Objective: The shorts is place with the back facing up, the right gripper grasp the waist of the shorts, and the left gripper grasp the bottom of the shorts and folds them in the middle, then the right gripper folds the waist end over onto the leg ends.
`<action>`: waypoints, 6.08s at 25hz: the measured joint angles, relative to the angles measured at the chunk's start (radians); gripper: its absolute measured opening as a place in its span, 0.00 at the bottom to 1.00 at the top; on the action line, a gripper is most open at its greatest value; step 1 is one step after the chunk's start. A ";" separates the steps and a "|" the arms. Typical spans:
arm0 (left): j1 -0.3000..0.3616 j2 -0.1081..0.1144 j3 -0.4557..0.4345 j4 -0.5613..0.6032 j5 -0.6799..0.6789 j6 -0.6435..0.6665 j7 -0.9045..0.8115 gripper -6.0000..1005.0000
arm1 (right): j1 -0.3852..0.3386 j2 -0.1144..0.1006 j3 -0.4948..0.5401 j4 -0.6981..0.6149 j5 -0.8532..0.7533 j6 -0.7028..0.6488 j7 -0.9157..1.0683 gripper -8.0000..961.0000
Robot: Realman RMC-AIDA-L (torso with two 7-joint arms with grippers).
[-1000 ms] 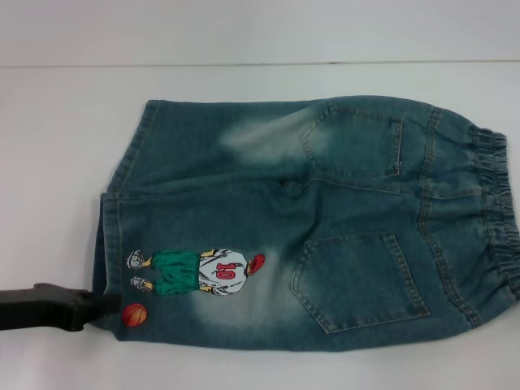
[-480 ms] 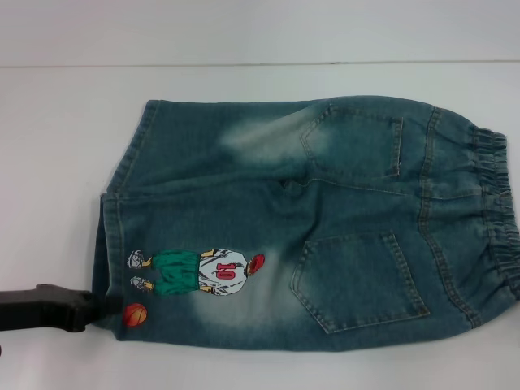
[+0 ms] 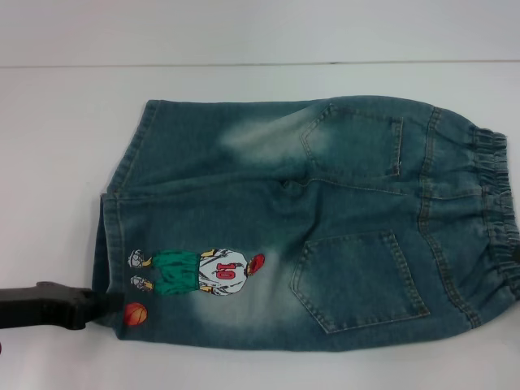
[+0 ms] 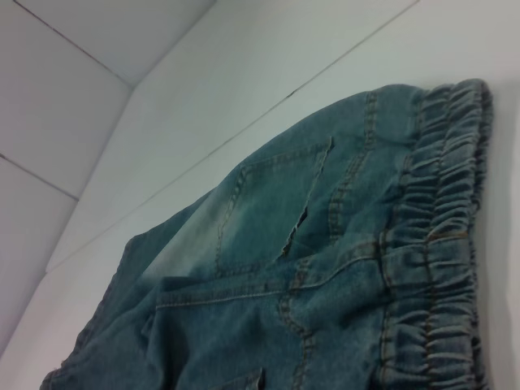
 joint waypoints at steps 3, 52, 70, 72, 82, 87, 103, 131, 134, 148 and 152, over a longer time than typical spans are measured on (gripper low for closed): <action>0.000 0.000 0.000 0.003 -0.003 0.005 0.000 0.02 | 0.001 0.002 -0.006 0.000 -0.006 0.002 0.002 0.90; -0.012 0.000 0.008 0.001 -0.005 0.011 -0.003 0.02 | 0.015 -0.004 -0.090 -0.015 -0.025 -0.032 -0.032 0.88; -0.005 0.006 -0.001 0.005 -0.017 0.063 -0.001 0.02 | 0.000 -0.028 -0.076 -0.028 -0.019 -0.076 -0.028 0.21; -0.001 0.006 -0.002 0.006 -0.017 0.080 0.002 0.02 | -0.008 -0.030 -0.075 -0.028 -0.019 -0.087 -0.032 0.15; 0.011 0.005 -0.018 0.032 -0.023 0.148 0.003 0.02 | -0.053 -0.034 -0.018 -0.048 -0.018 -0.187 -0.053 0.06; -0.039 0.009 -0.075 0.019 -0.044 0.134 -0.005 0.02 | -0.031 -0.034 0.090 -0.042 -0.006 -0.209 -0.050 0.06; -0.214 0.082 -0.217 -0.136 -0.087 -0.089 -0.043 0.02 | 0.041 -0.016 0.156 0.109 0.319 -0.089 0.014 0.05; -0.490 0.067 -0.005 -0.332 -0.148 -0.738 0.009 0.02 | 0.161 0.080 0.158 0.262 0.591 0.321 -0.198 0.12; -0.494 0.057 0.004 -0.339 -0.148 -0.791 0.009 0.02 | 0.164 0.085 0.157 0.263 0.597 0.352 -0.232 0.14; -0.489 0.005 0.177 -0.363 -0.148 -1.034 0.027 0.16 | 0.209 0.101 0.090 0.268 0.590 0.507 -0.313 0.30; -0.491 0.007 0.181 -0.355 -0.146 -1.031 0.026 0.31 | 0.194 0.095 0.089 0.264 0.589 0.501 -0.312 0.44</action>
